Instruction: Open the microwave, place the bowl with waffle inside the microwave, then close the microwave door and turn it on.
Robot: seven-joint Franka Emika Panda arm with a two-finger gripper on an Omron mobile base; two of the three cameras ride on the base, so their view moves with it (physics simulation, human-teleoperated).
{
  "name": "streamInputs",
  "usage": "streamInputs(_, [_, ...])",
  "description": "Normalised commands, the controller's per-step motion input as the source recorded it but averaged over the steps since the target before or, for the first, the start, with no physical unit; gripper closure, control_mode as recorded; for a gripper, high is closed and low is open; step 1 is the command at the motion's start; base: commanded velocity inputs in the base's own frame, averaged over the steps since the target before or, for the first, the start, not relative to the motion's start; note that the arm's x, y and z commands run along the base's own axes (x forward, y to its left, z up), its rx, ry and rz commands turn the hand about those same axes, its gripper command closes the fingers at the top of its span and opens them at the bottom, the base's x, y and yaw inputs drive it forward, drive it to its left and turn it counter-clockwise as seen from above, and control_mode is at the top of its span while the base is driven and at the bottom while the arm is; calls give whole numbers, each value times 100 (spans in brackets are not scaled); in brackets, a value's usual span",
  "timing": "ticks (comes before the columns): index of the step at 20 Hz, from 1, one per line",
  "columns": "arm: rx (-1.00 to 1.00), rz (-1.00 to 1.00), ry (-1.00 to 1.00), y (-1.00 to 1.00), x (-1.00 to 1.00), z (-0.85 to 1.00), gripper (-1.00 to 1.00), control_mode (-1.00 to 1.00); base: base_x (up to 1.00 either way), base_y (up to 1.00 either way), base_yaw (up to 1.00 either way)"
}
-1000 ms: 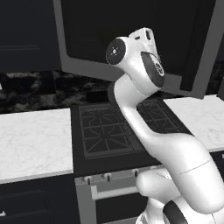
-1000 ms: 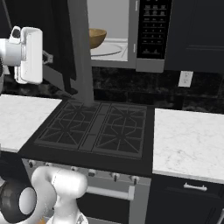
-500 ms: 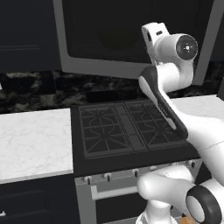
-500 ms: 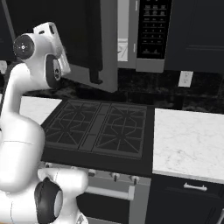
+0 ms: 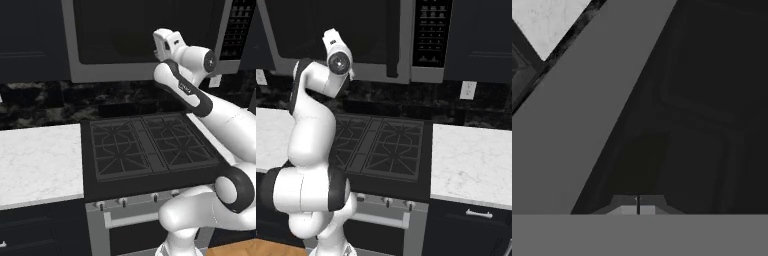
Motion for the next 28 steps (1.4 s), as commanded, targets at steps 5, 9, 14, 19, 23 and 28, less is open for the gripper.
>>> streamInputs(5, [0,-12,10,44,100,-2,100,-100,0,0,0])
streamInputs(9, [0,-10,20,44,100,0,100,-100,0,0,0])
streamInputs(14, [0,-3,19,11,35,9,100,-100,0,0,0])
streamInputs(19, [0,0,-6,-7,-82,4,100,-100,0,0,0])
streamInputs(23, [1,0,-19,-38,-100,17,100,-100,0,0,0])
streamInputs(28, [8,4,-11,-62,-100,16,100,-100,0,0,0])
